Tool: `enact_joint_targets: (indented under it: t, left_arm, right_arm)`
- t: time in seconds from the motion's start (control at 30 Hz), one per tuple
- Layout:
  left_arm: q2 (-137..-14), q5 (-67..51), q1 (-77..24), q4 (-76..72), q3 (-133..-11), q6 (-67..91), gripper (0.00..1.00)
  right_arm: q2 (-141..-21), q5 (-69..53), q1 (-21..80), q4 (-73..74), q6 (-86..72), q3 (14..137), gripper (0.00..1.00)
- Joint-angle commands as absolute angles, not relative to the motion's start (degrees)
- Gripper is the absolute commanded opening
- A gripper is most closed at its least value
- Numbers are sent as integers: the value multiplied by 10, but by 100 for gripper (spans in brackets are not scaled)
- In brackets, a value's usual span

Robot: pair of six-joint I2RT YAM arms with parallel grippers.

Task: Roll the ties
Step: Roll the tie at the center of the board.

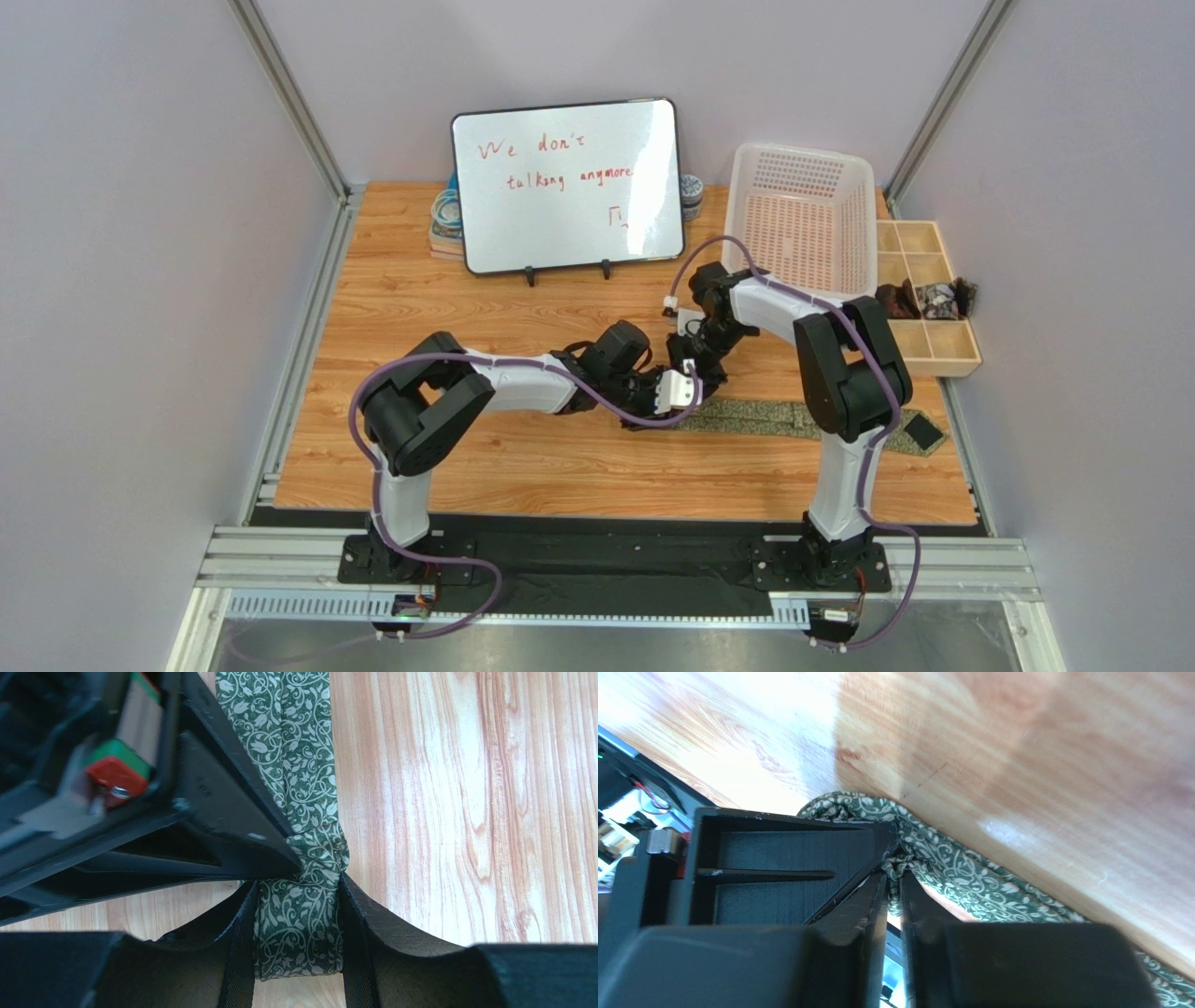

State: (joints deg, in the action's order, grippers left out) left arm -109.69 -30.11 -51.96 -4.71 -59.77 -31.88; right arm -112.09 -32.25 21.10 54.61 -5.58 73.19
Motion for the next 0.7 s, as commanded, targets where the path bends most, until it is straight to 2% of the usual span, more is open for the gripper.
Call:
enact_joint_targets:
  t: [0.0,0.13,0.5,0.67]
  left_arm:
    - [-1093,-309,-526,22,-583,-321,24]
    - [-1094,-307,-526,19,-583,-317,24]
    - [-1102,-302,-524,21,-589,-308,24]
    - [-1103,-302,-519,23,-589,-304,24]
  right_arm:
    - [-1120,-344,192,524,-46,758,24]
    - [-1109,-352,180,536,-47,739,34]
    - [-1143,-437,179,535,-65,737,33]
    - [-1127,-432,178,558,-46,737,35]
